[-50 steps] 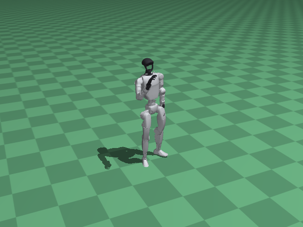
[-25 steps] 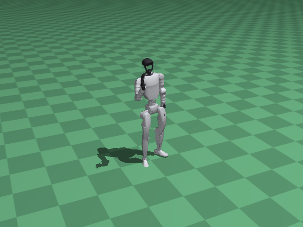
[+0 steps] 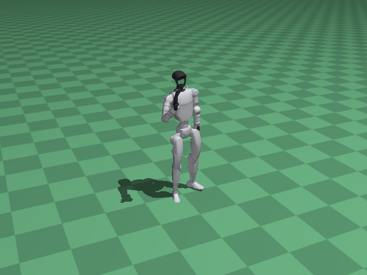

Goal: In place motions

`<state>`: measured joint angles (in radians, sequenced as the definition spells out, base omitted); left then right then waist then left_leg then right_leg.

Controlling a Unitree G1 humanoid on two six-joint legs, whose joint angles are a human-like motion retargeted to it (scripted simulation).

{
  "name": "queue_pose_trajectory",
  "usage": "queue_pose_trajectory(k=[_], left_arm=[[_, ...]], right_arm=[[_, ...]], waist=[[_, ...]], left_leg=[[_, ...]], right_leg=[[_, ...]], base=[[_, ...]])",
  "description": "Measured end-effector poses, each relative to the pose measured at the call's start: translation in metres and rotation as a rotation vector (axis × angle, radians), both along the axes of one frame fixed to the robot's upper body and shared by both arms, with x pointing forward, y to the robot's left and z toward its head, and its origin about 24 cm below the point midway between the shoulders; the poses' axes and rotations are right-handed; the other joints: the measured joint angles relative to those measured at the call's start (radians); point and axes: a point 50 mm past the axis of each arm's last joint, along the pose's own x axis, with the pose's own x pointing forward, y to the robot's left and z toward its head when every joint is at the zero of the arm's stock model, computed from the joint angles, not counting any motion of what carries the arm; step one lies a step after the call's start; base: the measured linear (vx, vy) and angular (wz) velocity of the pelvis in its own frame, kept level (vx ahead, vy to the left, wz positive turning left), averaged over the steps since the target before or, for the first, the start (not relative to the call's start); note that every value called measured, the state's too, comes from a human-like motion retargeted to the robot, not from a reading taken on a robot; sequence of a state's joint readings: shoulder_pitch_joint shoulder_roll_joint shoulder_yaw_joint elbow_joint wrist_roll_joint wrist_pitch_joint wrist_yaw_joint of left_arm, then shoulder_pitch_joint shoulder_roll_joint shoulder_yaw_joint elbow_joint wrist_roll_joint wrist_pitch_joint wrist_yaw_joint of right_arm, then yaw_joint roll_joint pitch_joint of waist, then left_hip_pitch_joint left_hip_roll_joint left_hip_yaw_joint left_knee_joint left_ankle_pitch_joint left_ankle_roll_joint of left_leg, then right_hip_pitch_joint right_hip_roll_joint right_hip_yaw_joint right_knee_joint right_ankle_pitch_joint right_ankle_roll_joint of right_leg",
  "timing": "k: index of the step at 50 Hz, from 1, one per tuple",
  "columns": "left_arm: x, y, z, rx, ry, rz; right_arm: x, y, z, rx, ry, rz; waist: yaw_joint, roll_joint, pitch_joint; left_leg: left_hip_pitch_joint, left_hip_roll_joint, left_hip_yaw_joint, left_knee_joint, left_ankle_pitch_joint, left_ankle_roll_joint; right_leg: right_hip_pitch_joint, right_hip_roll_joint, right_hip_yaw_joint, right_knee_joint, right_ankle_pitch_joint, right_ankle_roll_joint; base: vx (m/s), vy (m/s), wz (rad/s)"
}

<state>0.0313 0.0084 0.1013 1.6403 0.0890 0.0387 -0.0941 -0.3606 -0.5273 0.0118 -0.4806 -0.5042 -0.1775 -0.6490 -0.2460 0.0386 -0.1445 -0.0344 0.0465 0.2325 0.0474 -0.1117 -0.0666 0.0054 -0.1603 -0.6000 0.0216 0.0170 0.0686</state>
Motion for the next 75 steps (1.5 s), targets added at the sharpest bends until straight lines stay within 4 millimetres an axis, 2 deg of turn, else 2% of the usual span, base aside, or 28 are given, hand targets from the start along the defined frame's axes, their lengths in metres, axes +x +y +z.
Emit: queue_pose_trajectory(k=[2,5,9,13,16,19,22,26,27,30,32,35,37,43,46,48,50,52,54,56,58,61,63,66,68,70,73,75], left_arm=[[0.002,-0.001,0.000,-0.011,-0.008,-0.006],[0.002,-0.001,0.000,-0.021,-0.010,-0.009],[0.001,0.000,0.000,-0.021,-0.006,-0.015],[0.000,0.001,0.000,-0.022,-0.006,-0.032],[0.000,0.000,0.000,-0.027,-0.006,-0.036],[0.001,-0.001,0.000,-0.037,-0.008,-0.043],[0.004,0.002,0.000,-0.049,-0.016,-0.091],[0.003,0.005,0.000,-0.062,-0.015,-0.145],[0.002,0.006,0.000,-0.065,-0.014,-0.152],[0.004,0.006,0.000,-0.072,-0.016,-0.157],[0.006,0.006,0.000,-0.069,-0.022,-0.163],[0.005,0.007,0.000,-0.065,-0.024,-0.168],[0.003,0.006,0.000,-0.065,-0.019,-0.158],[0.003,0.006,0.000,-0.064,-0.014,-0.137],[0.008,-0.001,-0.001,-0.096,-0.015,-0.057],[0.022,-0.006,-0.002,-0.125,-0.045,0.062],[0.048,-0.008,-0.001,-0.138,-0.134,0.190],[0.087,0.003,0.003,-0.100,-0.295,0.260],[0.132,0.024,0.017,-0.023,-0.494,0.260],[0.180,0.047,0.044,0.060,-0.712,0.227],[0.227,0.070,0.083,0.142,-0.942,0.191],[0.283,0.101,0.160,0.291,-1.294,0.114],[0.307,0.116,0.219,0.433,-1.521,0.048],[0.322,0.131,0.312,0.785,-1.869,-0.013],[0.318,0.131,0.370,1.068,-2.098,0.011],[0.311,0.128,0.414,1.283,-2.280,0.054],[0.312,0.127,0.448,1.410,-2.334,0.123],[0.327,0.130,0.450,1.310,-2.198,0.119]], right_arm=[[0.001,-0.001,-0.022,-0.023,0.075,0.019],[0.010,-0.003,-0.071,-0.046,0.329,0.054],[0.015,-0.011,-0.165,-0.056,0.800,0.030],[-0.006,-0.021,-0.270,-0.172,1.310,-0.053],[-0.044,-0.027,-0.346,-0.273,1.747,-0.089],[-0.101,-0.030,-0.406,-0.232,2.226,-0.101],[-0.153,-0.034,-0.433,-0.120,2.616,-0.107],[-0.219,-0.040,-0.442,-0.079,3.104,-0.121],[-0.233,-0.041,-0.439,0.073,-3.046,0.088],[-0.262,-0.042,-0.430,0.057,-2.746,-0.065],[-0.270,-0.042,-0.428,-0.047,-2.703,-0.081],[-0.266,-0.038,-0.432,-0.253,-2.817,-0.050],[-0.261,-0.040,-0.434,-0.314,-2.891,-0.006],[-0.253,-0.044,-0.434,-0.244,-2.882,-0.032],[-0.249,-0.045,-0.434,-0.172,-2.887,-0.017],[-0.247,-0.045,-0.435,-0.128,-2.902,0.007],[-0.246,-0.044,-0.435,-0.084,-2.912,0.025],[-0.247,-0.043,-0.436,-0.025,-2.914,0.036],[-0.248,-0.044,-0.436,0.037,-2.910,0.051],[-0.250,-0.044,-0.436,0.072,-2.908,0.069],[-0.252,-0.044,-0.436,0.073,-2.907,0.076],[-0.254,-0.045,-0.435,0.050,-2.892,0.069],[-0.255,-0.046,-0.434,0.038,-2.878,0.059],[-0.256,-0.048,-0.434,0.028,-2.869,0.053],[-0.256,-0.048,-0.434,0.025,-2.870,0.054],[-0.257,-0.048,-0.433,0.022,-2.870,0.056],[-0.260,-0.048,-0.433,0.025,-2.860,0.060],[-0.261,-0.049,-0.433,0.029,-2.854,0.065]], waist=[[-0.004,0.004,0.007],[-0.009,0.005,0.015],[-0.008,0.004,0.020],[-0.005,0.006,0.024],[-0.012,0.012,0.031],[-0.022,0.018,0.039],[-0.022,0.019,0.044],[-0.018,0.021,0.030],[-0.016,0.021,0.028],[0.044,0.009,0.022],[0.082,0.007,0.026],[0.062,0.005,0.030],[0.011,0.009,0.031],[-0.060,0.015,0.035],[-0.066,0.013,0.038],[-0.067,0.010,0.042],[-0.058,0.005,0.045],[-0.044,0.002,0.046],[-0.029,0.000,0.044],[-0.023,-0.001,0.041],[-0.024,-0.001,0.035],[-0.031,0.002,0.024],[-0.035,0.006,0.016],[-0.043,0.010,0.007],[-0.048,0.012,0.001],[-0.048,0.015,-0.007],[-0.042,0.019,-0.023],[-0.040,0.024,-0.034]], left_leg=[[-0.001,0.001,0.000,0.002,0.001,0.000],[0.001,0.000,-0.003,0.002,0.001,0.000],[0.005,0.001,0.002,0.002,0.000,0.000],[0.010,0.003,0.015,0.000,0.001,0.001],[0.015,0.008,0.021,-0.002,0.000,0.002],[0.018,0.011,0.025,-0.002,-0.001,0.002],[0.019,0.013,0.027,-0.003,-0.002,0.002],[0.010,0.016,0.029,-0.003,-0.001,0.001],[0.009,0.017,0.030,-0.003,-0.001,0.000],[0.016,0.013,0.091,-0.004,-0.010,-0.001],[0.023,0.020,0.123,-0.004,-0.014,-0.004],[0.019,0.016,0.094,-0.003,-0.010,-0.002],[0.009,0.009,0.044,-0.003,-0.002,0.001],[-0.002,0.004,-0.024,-0.003,0.007,0.004],[0.000,0.001,-0.036,-0.003,0.009,0.005],[0.001,-0.002,-0.039,-0.003,0.009,0.006],[0.004,-0.005,-0.035,-0.003,0.008,0.006],[0.007,-0.005,-0.027,-0.004,0.007,0.005],[0.008,-0.005,-0.019,-0.004,0.007,0.005],[0.007,-0.006,-0.021,-0.003,0.008,0.004],[0.004,-0.007,-0.030,-0.002,0.010,0.003],[-0.003,-0.007,-0.047,-0.001,0.013,0.002],[-0.006,-0.007,-0.055,-0.001,0.014,0.002],[-0.009,-0.006,-0.062,0.000,0.014,0.003],[-0.010,-0.005,-0.064,0.000,0.014,0.003],[-0.011,-0.005,-0.062,0.000,0.013,0.004],[-0.011,-0.003,-0.051,0.000,0.010,0.004],[-0.011,-0.002,-0.045,0.001,0.008,0.005]], right_leg=[[0.001,0.000,0.000,-0.001,0.000,0.000],[0.005,0.000,-0.003,-0.001,0.000,0.000],[0.004,-0.001,0.003,-0.001,0.002,0.000],[0.000,0.002,0.019,0.000,0.004,-0.002],[-0.001,0.006,0.027,0.001,0.006,-0.002],[-0.002,0.009,0.032,0.002,0.007,-0.003],[-0.003,0.011,0.034,0.002,0.008,-0.003],[-0.013,0.011,0.036,0.003,0.009,-0.002],[-0.015,0.012,0.037,0.003,0.010,-0.002],[-0.015,0.039,0.093,-0.008,-0.007,-0.021],[-0.028,0.033,0.125,0.007,-0.009,-0.015],[-0.025,0.027,0.099,0.005,-0.003,-0.015],[-0.013,0.025,0.047,-0.007,0.005,-0.016],[0.001,0.015,-0.019,-0.016,0.017,-0.010],[0.006,0.013,-0.032,-0.017,0.019,-0.011],[0.010,0.015,-0.037,-0.021,0.019,-0.014],[0.014,0.018,-0.033,-0.024,0.017,-0.016],[0.017,0.020,-0.026,-0.025,0.014,-0.018],[0.019,0.022,-0.021,-0.025,0.011,-0.019],[0.021,0.022,-0.024,-0.026,0.009,-0.019],[0.023,0.020,-0.033,-0.026,0.009,-0.018],[0.025,0.016,-0.051,-0.025,0.011,-0.015],[0.025,0.016,-0.060,-0.025,0.011,-0.013],[0.025,0.017,-0.067,-0.026,0.011,-0.013],[0.025,0.018,-0.070,-0.026,0.011,-0.014],[0.023,0.020,-0.068,-0.026,0.010,-0.014],[0.021,0.025,-0.058,-0.028,0.007,-0.017],[0.019,0.027,-0.053,-0.029,0.006,-0.017]], base=[[0.00,0.00,0.00],[0.00,0.00,0.00],[0.00,0.00,-0.05],[0.01,-0.02,-0.23],[0.00,0.00,0.00],[0.00,0.00,0.00],[0.00,0.00,0.00],[0.00,0.00,0.00],[0.00,0.00,0.00],[-0.02,0.02,-0.90],[0.00,0.01,-0.79],[0.01,-0.01,0.44],[0.00,0.00,1.12],[0.00,0.01,0.57],[0.02,0.02,0.20],[0.00,0.00,0.00],[0.00,0.00,0.00],[0.00,0.03,-0.08],[0.00,0.03,-0.07],[0.00,0.00,0.00],[0.02,0.01,0.27],[0.01,0.03,0.32],[0.00,0.02,0.21],[0.00,0.00,0.00],[0.00,0.00,0.00],[0.00,0.00,0.00],[0.01,0.01,-0.13],[0.01,0.01,-0.09]])
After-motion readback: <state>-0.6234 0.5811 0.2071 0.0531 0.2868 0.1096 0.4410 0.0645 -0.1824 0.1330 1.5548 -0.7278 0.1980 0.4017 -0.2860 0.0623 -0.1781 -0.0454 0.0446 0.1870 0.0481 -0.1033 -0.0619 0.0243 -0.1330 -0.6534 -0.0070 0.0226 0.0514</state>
